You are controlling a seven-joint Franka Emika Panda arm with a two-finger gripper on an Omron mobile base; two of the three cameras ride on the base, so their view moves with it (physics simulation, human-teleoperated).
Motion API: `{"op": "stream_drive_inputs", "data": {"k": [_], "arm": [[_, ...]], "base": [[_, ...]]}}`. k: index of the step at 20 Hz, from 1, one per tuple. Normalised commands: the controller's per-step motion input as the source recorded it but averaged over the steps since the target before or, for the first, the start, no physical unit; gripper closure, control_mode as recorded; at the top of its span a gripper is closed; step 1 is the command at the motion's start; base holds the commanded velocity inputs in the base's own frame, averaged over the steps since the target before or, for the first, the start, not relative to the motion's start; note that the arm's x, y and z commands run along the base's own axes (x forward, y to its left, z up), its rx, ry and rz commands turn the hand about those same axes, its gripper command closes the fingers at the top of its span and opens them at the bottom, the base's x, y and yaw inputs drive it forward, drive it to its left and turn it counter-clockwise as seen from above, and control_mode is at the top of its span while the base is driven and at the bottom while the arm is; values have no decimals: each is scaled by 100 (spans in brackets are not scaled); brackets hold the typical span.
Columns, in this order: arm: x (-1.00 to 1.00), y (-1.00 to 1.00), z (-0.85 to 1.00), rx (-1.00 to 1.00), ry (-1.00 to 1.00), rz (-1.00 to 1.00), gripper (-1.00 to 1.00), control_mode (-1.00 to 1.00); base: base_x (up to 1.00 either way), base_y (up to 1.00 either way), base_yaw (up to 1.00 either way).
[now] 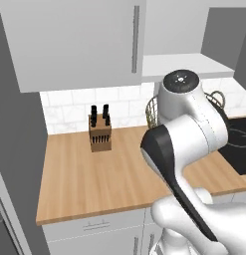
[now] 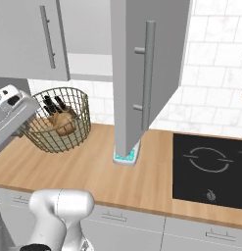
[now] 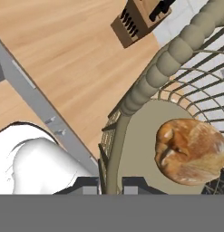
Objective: Open the cabinet, pick up the bread from the cabinet and place it in the basket. Then move the basket to the dining counter.
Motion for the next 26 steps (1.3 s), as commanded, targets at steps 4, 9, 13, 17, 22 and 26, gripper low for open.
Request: {"op": "stream_drive_inputs", "data": {"k": [4,9,13,17,22,26], "arm": [[0,-12,0,0,-2,0,100,100],[0,0,0,0,0,0,100,100],[0,0,0,0,0,0,100,100],[0,0,0,0,0,0,100,100],[0,0,0,0,0,0,100,100],[0,0,0,0,0,0,100,100]], "base": [[-3,0,0],[-48,6,-2],[-100,-6,-7],[-88,-5,-22],[-26,-5,-78],[-18,-3,-84]]}}
